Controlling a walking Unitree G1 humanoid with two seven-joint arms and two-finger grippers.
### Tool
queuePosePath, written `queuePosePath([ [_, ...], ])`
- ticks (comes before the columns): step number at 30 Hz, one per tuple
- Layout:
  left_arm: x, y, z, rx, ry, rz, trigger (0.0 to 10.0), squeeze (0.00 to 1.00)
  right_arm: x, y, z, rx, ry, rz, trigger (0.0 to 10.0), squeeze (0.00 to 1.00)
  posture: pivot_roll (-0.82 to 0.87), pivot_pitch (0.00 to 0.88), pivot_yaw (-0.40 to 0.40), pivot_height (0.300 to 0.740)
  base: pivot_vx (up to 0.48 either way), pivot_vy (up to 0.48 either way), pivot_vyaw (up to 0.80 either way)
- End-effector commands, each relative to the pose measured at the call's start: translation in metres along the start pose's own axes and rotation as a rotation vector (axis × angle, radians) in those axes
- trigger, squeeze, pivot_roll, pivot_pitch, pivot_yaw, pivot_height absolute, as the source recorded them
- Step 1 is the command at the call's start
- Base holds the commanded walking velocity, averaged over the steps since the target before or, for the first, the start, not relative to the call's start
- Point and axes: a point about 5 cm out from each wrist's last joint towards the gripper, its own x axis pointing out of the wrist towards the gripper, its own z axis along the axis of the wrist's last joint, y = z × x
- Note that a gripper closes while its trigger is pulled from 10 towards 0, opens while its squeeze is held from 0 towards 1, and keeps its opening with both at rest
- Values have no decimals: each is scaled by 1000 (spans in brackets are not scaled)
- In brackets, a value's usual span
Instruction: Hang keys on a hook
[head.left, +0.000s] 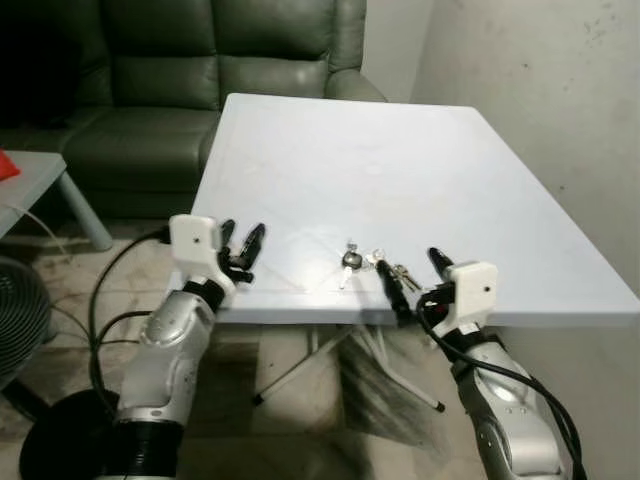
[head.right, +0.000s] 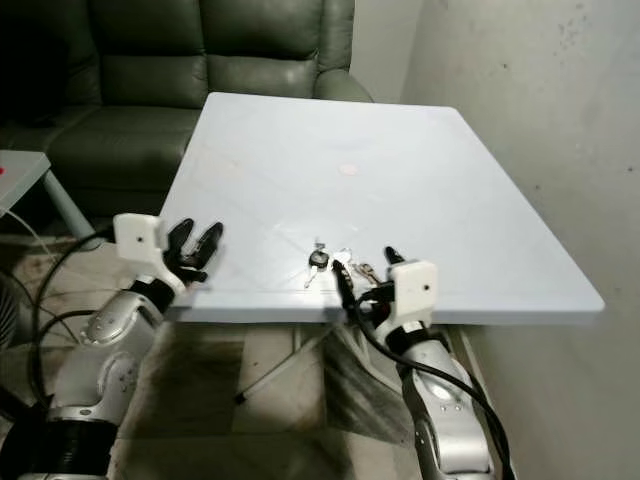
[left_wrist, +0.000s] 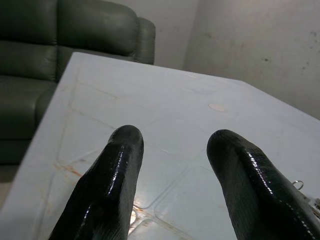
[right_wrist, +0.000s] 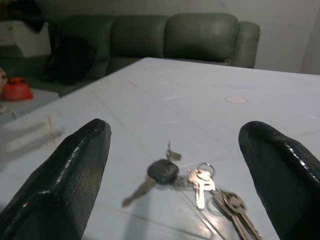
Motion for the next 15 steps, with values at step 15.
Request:
queuePosePath([
  [15, -1, -22, -1, 72, -11, -127, 10000, 0, 4, -9, 14, -114, -9, 81, 10000, 1000, -150, 15, -31, 724, 0, 0, 0],
])
